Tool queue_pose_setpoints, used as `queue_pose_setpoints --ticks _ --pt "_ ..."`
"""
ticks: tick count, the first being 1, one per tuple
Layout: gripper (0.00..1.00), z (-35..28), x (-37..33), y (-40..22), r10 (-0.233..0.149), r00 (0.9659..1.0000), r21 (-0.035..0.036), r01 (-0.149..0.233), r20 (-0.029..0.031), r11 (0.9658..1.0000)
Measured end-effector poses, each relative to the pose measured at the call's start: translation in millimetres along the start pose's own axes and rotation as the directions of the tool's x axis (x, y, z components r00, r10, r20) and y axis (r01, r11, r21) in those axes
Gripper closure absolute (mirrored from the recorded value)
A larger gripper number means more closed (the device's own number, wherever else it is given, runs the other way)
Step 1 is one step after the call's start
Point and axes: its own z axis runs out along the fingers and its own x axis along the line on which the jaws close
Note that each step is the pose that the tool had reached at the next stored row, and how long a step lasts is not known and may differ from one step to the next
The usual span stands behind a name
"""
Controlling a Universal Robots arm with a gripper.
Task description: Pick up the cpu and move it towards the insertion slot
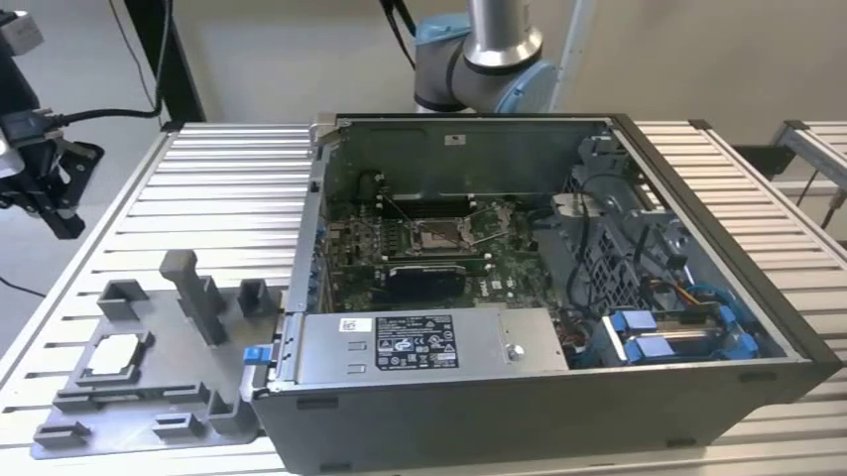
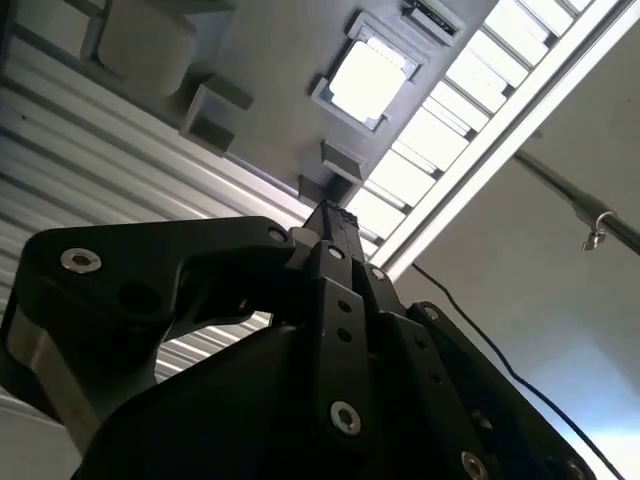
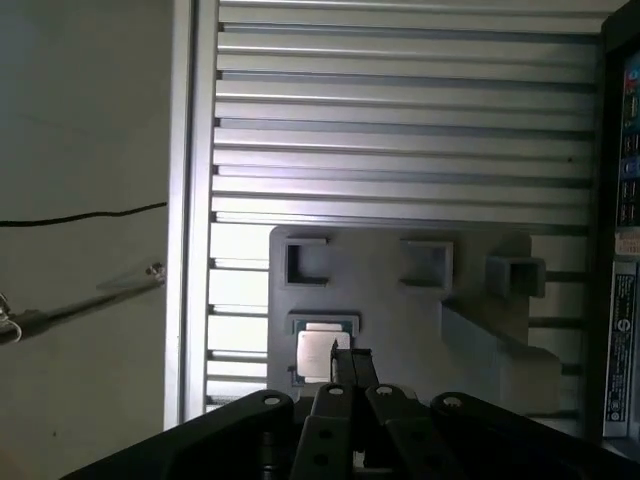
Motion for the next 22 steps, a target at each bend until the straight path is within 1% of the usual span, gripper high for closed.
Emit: queue_pose_setpoints --ticks 5,22 --pt "1.00 2.6 1.1 -5.1 0.000 1.0000 -0.0001 0.000 -0.0006 1.0000" --pt "1.00 2.6 1.1 -5.2 0.000 1.0000 -0.0021 0.000 -0.0005 1.0000"
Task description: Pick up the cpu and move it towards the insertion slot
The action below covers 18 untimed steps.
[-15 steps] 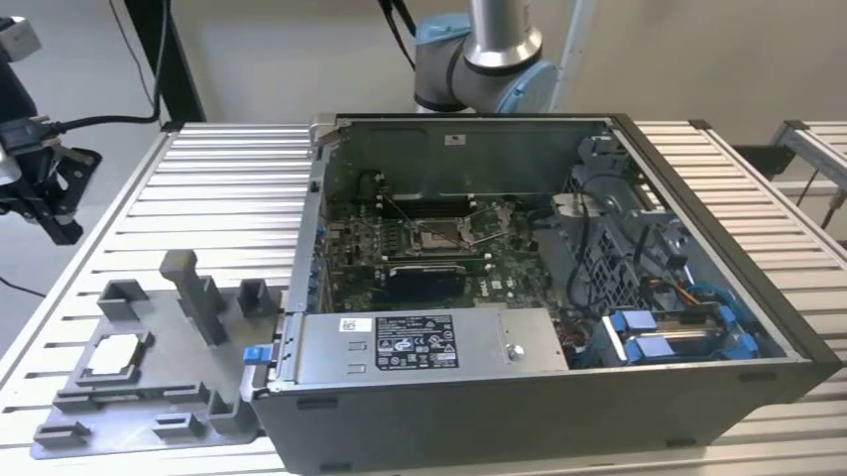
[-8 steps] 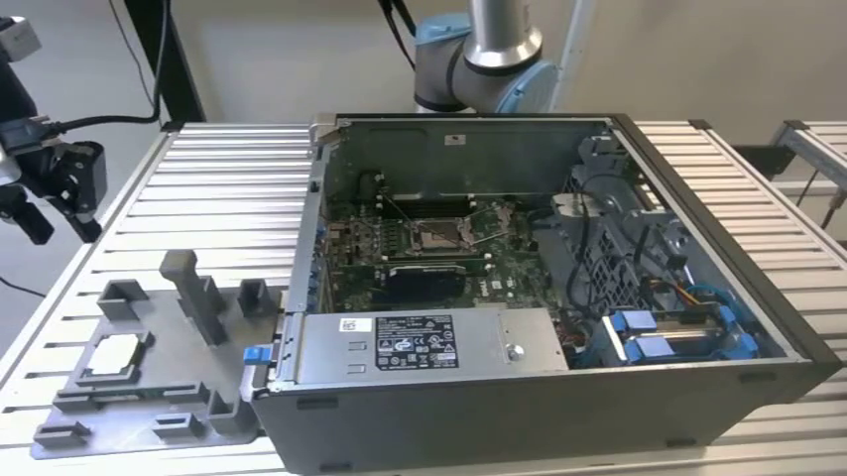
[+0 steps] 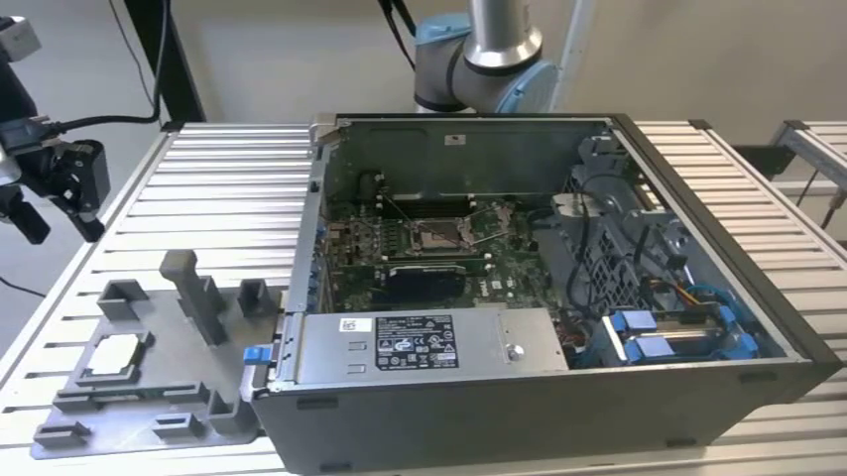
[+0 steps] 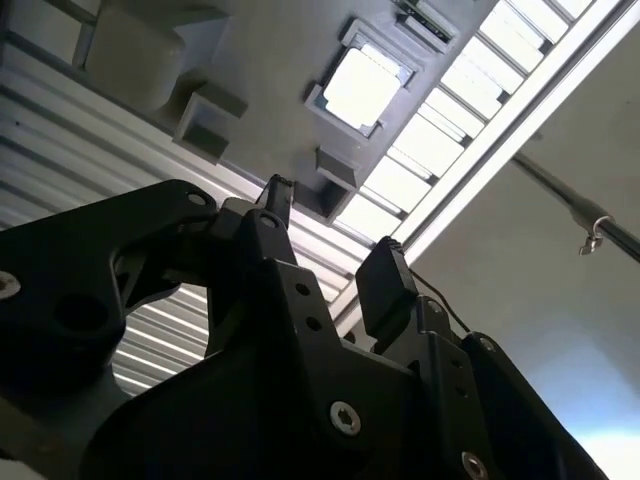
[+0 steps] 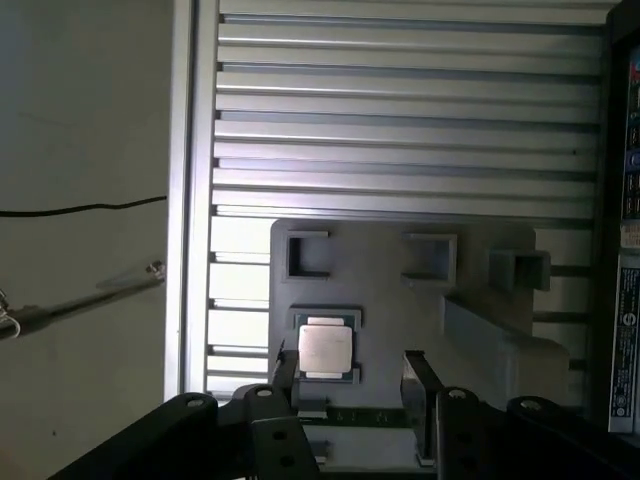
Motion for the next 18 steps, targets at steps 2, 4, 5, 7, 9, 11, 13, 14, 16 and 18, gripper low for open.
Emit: queue_pose_setpoints --ticks 2,4,5,7,9,11,13,14,16,18 --pt "1.00 1.7 0.6 -0.1 0.000 1.0000 -0.0001 0.000 0.0016 1.0000" --pt "1.00 4.1 1.9 -0.2 0.000 1.0000 0.0000 0.000 0.0040 1.0000" --pt "1.00 4.2 1.9 -0.2 0.000 1.0000 0.0001 0.000 0.0040 1.0000" --pt "1.00 4.2 2.3 -0.1 0.000 1.0000 0.0002 0.000 0.0040 1.0000" --pt "1.00 4.3 2.6 -0.1 0.000 1.0000 0.0001 0.000 0.0041 1.0000" --pt "1.00 4.2 3.0 -0.1 0.000 1.0000 0.0001 0.000 0.0040 1.0000" --pt "0.00 4.3 3.0 -0.1 0.000 1.0000 0.0000 0.000 0.0042 1.0000" --pt "0.00 4.2 3.0 -0.1 0.000 1.0000 0.0001 0.000 0.0041 1.0000" --pt "0.00 4.2 3.0 -0.1 0.000 1.0000 0.0001 0.000 0.0041 1.0000" --pt "0.00 5.4 3.3 -1.2 0.003 1.0000 -0.0001 -0.003 0.0045 1.0000"
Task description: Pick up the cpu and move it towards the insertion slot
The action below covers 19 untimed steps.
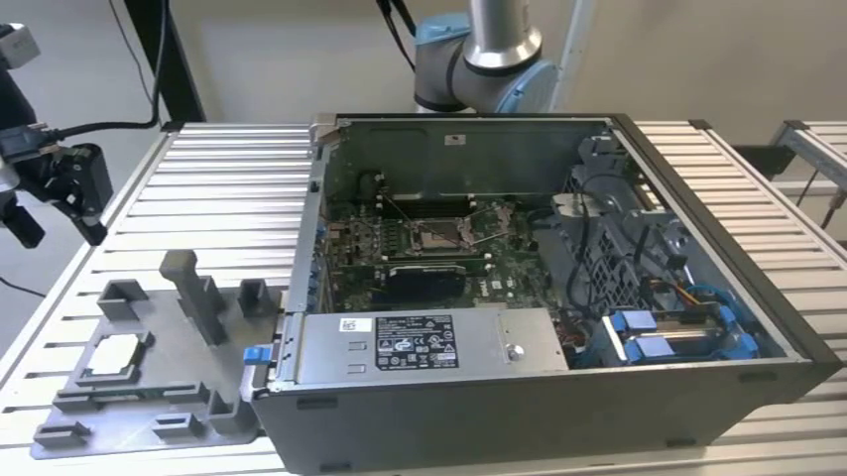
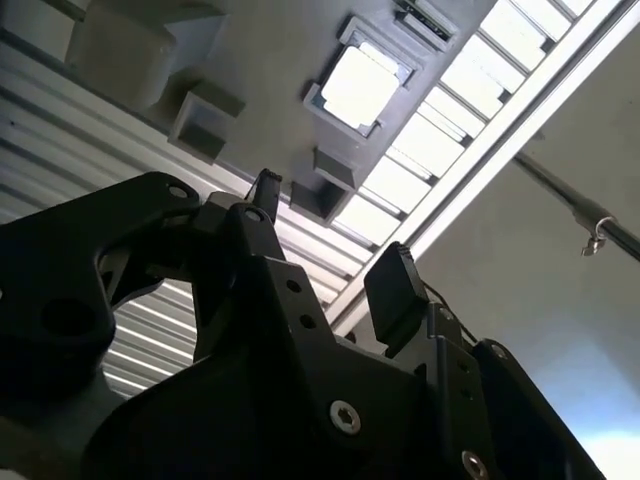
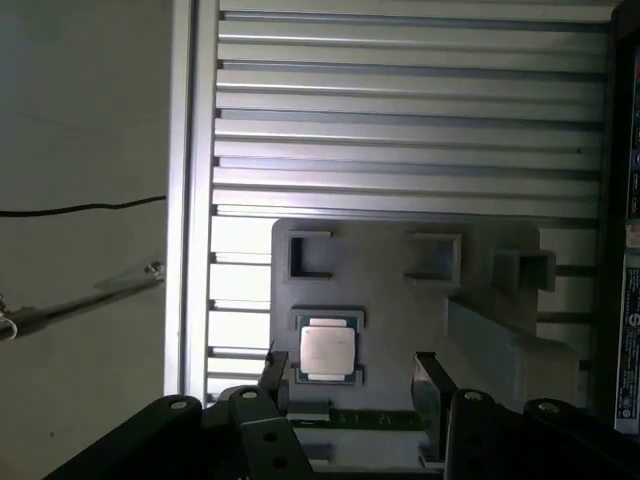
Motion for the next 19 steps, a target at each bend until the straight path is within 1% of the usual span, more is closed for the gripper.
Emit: queue_pose_setpoints --ticks 6,13,19 --pt "0.00 10.7 2.1 -2.7 0.011 0.9999 0.0001 -0.011 0.0003 0.9999" --pt "0.00 23.3 3.9 -4.1 0.012 0.9999 0.0002 -0.012 0.0003 0.9999" --pt "0.00 34.1 4.1 -7.6 0.011 0.9999 0.0001 -0.011 0.0004 0.9999"
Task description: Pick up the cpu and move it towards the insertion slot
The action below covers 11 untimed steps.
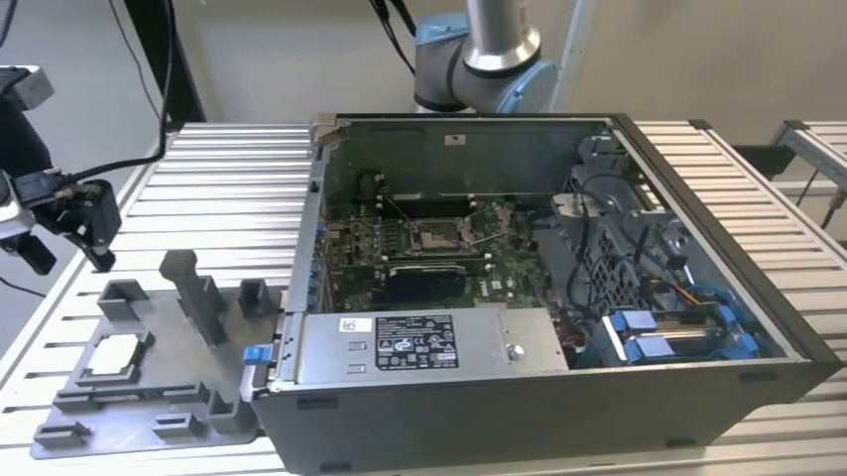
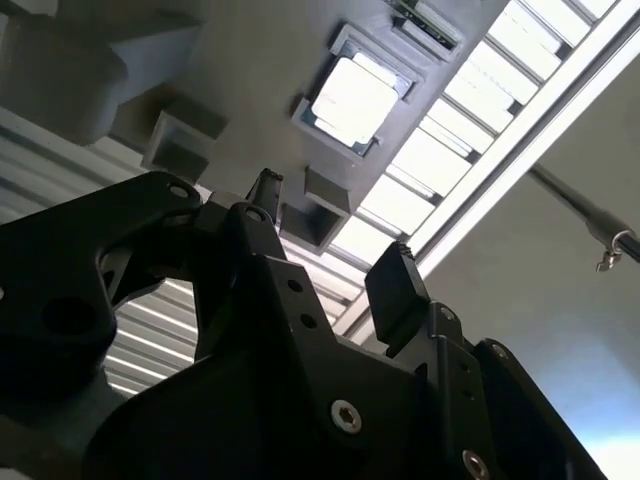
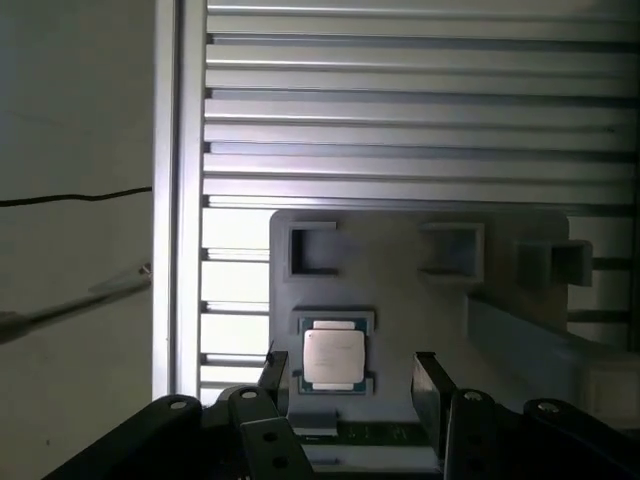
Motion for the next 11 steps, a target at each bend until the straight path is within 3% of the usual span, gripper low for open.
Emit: queue_pose_setpoints --ticks 11 --pt "0.00 19.6 0.4 -9.0 0.000 1.0000 0.0001 0.000 -0.0001 1.0000"
